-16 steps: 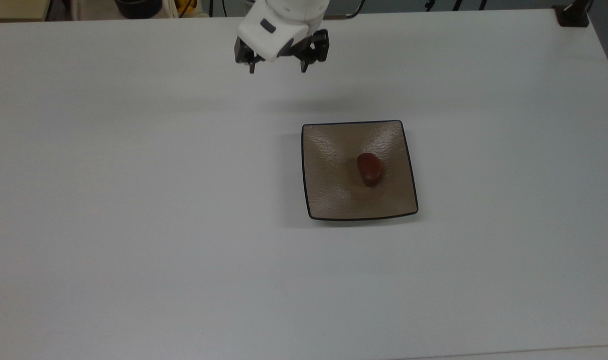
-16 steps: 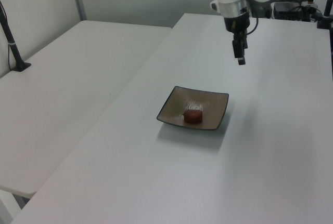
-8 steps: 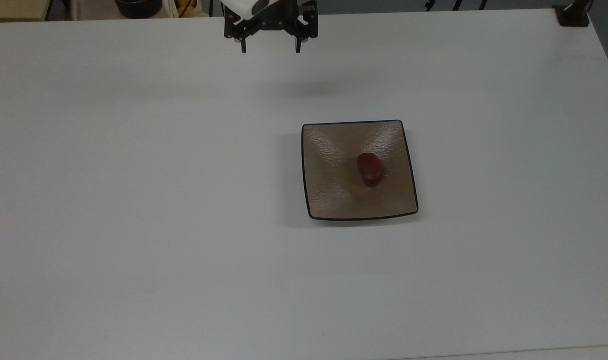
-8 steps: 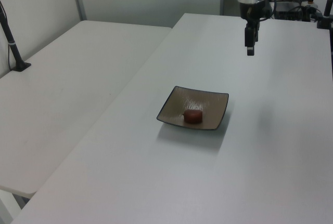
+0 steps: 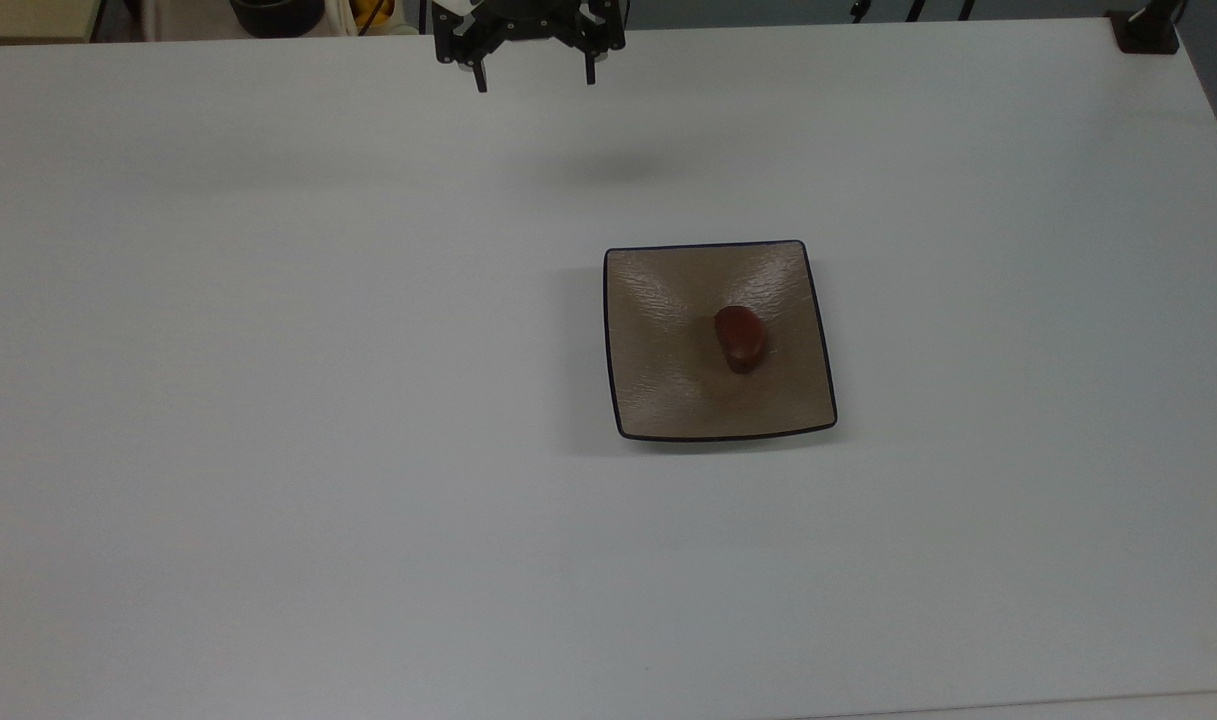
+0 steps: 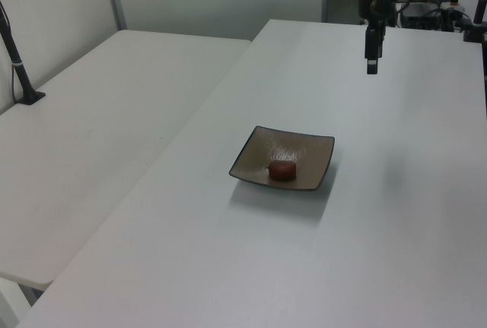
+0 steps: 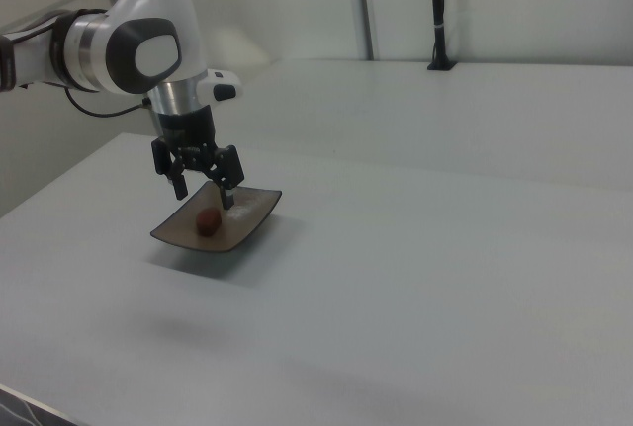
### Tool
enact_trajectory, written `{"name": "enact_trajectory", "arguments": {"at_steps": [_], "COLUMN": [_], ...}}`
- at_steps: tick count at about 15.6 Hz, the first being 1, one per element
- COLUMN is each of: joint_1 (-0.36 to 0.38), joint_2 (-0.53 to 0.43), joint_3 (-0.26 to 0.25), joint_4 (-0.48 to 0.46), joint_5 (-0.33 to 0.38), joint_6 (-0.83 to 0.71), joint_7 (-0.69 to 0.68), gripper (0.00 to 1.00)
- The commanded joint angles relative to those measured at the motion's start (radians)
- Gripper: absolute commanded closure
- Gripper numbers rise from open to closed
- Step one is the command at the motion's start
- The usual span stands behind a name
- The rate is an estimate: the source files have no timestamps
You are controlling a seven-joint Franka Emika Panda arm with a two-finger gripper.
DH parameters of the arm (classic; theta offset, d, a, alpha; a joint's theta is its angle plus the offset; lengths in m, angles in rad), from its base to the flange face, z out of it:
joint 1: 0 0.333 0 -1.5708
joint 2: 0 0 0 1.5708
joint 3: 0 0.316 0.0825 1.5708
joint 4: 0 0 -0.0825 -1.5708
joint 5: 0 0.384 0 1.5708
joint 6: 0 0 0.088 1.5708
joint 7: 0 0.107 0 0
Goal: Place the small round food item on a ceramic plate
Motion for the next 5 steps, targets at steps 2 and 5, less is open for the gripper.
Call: {"name": "enact_trajectory", "arguments": {"at_steps": [2, 5], "joint_1": [-0.012, -0.006], "joint_2": [-0.027, -0.025], "joint_3": [-0.025, -0.025], "joint_4": [-0.007, -0.010], "joint_5": [0.026, 0.026], "joint_6": [0.027, 0.086], "joint_7": [-0.003, 0.041], "gripper": [0.00, 0.00]}}
